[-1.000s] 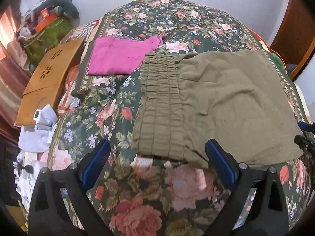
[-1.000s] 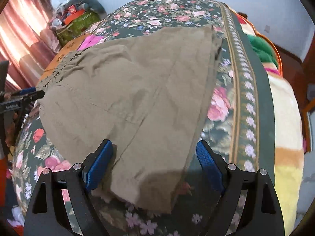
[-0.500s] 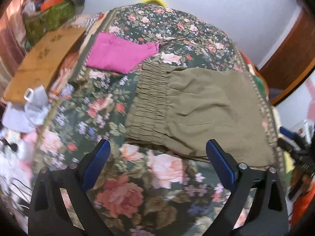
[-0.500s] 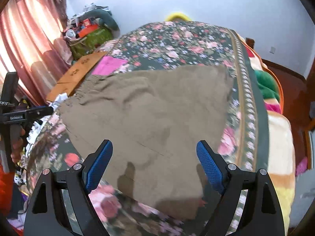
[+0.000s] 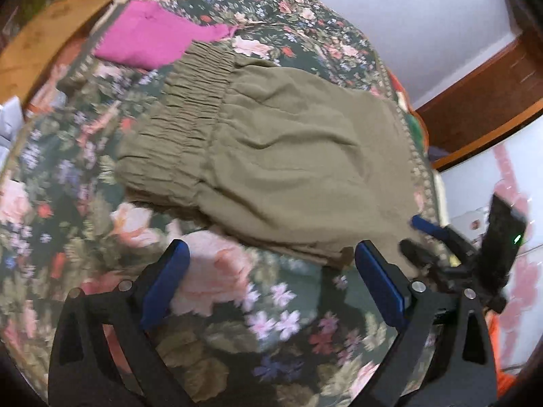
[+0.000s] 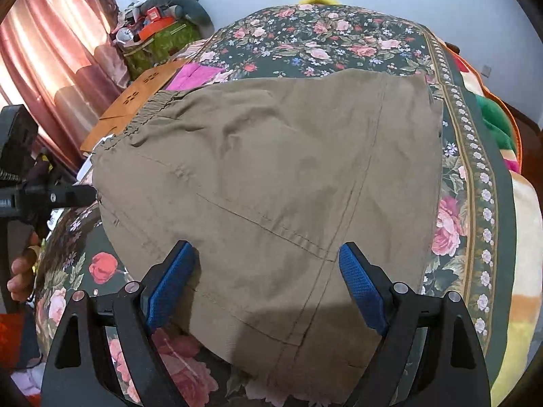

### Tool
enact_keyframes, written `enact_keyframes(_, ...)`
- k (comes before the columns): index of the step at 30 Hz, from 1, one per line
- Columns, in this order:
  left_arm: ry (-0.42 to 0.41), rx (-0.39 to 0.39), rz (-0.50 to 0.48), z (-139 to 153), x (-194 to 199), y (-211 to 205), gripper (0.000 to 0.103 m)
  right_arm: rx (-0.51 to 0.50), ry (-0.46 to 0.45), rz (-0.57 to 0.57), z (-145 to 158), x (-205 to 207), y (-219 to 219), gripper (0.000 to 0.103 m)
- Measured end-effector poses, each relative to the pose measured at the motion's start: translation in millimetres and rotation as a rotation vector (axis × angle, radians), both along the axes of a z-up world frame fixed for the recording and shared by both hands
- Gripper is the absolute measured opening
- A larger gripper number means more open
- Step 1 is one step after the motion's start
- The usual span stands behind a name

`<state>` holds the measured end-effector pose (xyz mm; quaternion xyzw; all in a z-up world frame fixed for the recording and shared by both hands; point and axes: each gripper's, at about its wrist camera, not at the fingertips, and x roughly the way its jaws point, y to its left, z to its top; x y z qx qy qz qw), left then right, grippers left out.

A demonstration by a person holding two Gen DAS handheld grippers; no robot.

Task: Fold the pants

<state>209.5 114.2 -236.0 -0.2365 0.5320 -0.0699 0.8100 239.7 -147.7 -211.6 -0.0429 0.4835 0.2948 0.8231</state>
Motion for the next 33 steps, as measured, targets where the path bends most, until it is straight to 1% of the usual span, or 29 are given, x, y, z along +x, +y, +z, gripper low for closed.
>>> enact_keyframes(2,0.008,-0.038,0.002,-3,6,2,0.1,-0.001,0.003,0.0,-2,-2,1,0.087)
enact_keyframes(4,0.009,-0.095,0.01,-7,14,8,0.1,0.008,0.017,-0.001,-3,-1,0,0.087)
enact_keyframes(6,0.012,-0.134,0.022,-9,22,16,0.1,0.012,0.035,-0.001,-5,0,0,0.087)
enact_keyframes(9,0.029,-0.181,0.039,-12,35,26,0.1,0.006,0.033,0.007,-4,-1,1,0.087)
enact_keyframes(14,0.025,-0.203,0.07,-15,47,33,0.1,0.016,0.042,0.012,-5,-1,0,0.087)
enact_keyframes(16,0.017,-0.184,0.092,-14,49,35,0.091,0.021,0.043,0.011,-5,-2,-1,0.087)
enact_keyframes(17,0.015,-0.156,0.102,-14,51,36,0.079,0.022,0.043,0.01,-5,-2,-1,0.087)
enact_keyframes(18,0.013,-0.109,0.115,-13,52,37,0.063,0.022,0.043,0.01,-5,-2,-1,0.087)
enact_keyframes(19,0.015,-0.072,0.124,-12,53,37,0.056,0.022,0.043,0.01,-5,-2,-1,0.087)
enact_keyframes(20,0.012,-0.045,0.132,-12,53,38,0.046,0.022,0.042,0.009,-5,-2,-1,0.087)
enact_keyframes(23,-0.005,-0.012,0.144,-10,47,40,0.042,0.033,0.044,0.0,-4,-3,-4,0.087)
enact_keyframes(24,-0.015,0.017,0.144,-7,43,39,0.041,0.044,0.051,-0.007,-3,-3,-5,0.087)
enact_keyframes(26,-0.046,0.1,0.144,1,37,34,0.04,0.079,0.069,-0.022,-1,-3,-11,0.087)
enact_keyframes(28,-0.087,0.214,0.139,13,28,27,0.039,0.083,0.07,-0.034,1,-6,-16,0.087)
enact_keyframes(29,-0.115,0.294,0.133,22,21,23,0.039,0.076,0.062,-0.04,2,-8,-18,0.087)
enact_keyframes(30,-0.133,0.347,0.128,27,17,21,0.039,0.069,0.055,-0.043,3,-9,-20,0.087)
enact_keyframes(31,-0.158,0.418,0.13,35,10,18,0.039,0.062,0.048,-0.047,4,-10,-22,0.087)
enact_keyframes(33,-0.203,0.529,0.154,47,0,16,0.038,0.057,0.043,-0.055,6,-13,-27,0.087)
